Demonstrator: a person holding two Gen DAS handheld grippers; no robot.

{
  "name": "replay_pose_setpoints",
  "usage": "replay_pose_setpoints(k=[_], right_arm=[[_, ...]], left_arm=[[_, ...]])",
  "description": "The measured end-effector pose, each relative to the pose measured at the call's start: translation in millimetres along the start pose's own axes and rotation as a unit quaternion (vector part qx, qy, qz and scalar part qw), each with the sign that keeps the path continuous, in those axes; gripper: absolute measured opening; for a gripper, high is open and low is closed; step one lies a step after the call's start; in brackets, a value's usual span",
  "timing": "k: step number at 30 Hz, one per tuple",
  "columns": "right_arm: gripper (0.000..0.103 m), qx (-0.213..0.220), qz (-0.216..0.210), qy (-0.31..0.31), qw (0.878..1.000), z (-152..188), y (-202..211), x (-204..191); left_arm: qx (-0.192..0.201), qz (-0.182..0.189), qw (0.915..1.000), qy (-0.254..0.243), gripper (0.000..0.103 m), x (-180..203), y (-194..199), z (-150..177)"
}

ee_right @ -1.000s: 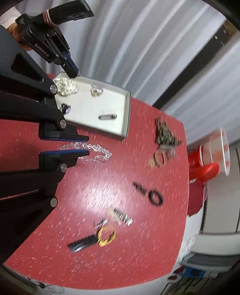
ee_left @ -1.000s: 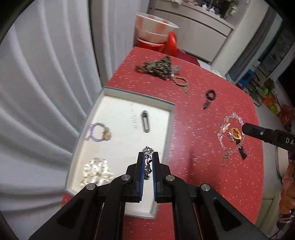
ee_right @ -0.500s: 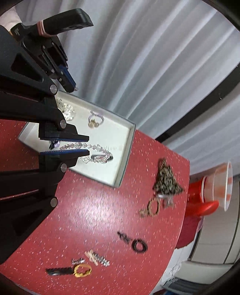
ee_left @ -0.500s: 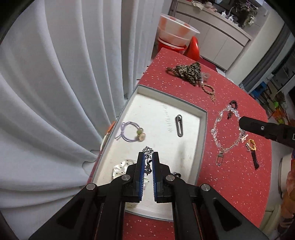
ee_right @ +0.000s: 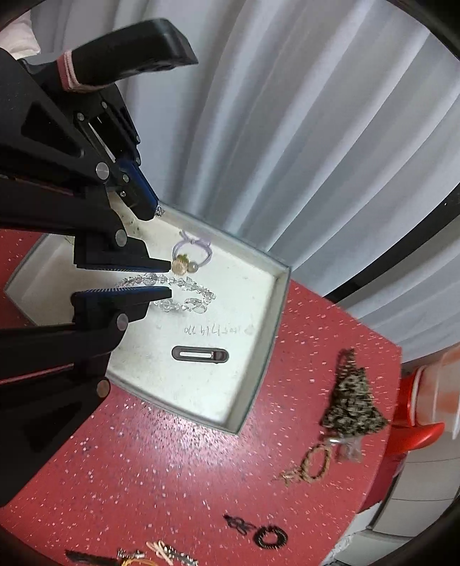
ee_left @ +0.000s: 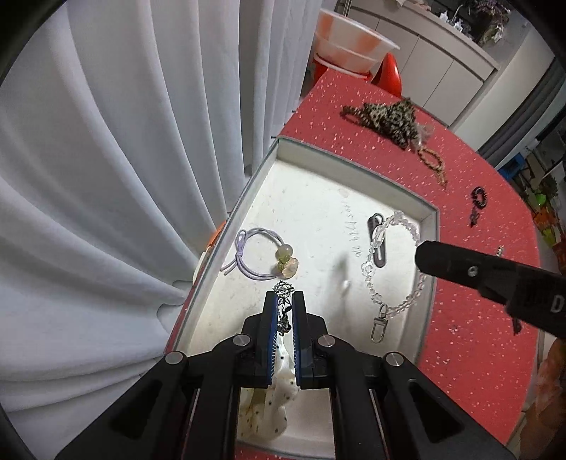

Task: Organize jewelry
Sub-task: 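Carry the silver charm and bead bracelet over the white tray with both tools, then open the right tool to drop the bracelet while the left tool releases the charm in the tray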

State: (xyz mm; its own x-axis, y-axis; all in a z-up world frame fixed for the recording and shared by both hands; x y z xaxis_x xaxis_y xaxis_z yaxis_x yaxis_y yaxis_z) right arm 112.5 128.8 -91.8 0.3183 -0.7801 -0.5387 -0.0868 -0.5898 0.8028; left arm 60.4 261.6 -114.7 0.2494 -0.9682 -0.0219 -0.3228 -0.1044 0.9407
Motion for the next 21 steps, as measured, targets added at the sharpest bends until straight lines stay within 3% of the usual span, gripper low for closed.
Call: replay_pose_setpoints(k=[9,21], right_arm=[[0.008,-0.022,0.041,-0.011,0.999,-0.9,-28.3,40.1],[0.008,-0.042,0.076,-0.018,0.996,0.0,-49.4,61.8]], left_arm=[[-0.014,-0.015,0.9998,-0.001,0.009,1.7,-33.6,3.8],[-0.031,-0.04,0.9987,-0.011,0.009,6.1,-59.7,11.8]])
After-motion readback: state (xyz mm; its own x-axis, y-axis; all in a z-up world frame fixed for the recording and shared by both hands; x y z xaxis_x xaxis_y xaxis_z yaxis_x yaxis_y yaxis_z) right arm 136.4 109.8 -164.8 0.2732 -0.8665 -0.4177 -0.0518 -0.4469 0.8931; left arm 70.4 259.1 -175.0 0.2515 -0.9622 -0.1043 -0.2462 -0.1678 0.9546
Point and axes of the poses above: each gripper's, at about its wrist camera, not at the fingertips, and y roughly against the way its jaws point, x to its right, z to its underside, the point moved 2 cm from there along -y, roughly the way its jaws point, and after that the axes turned 9 degrees about -z, right-handed, at the moved point
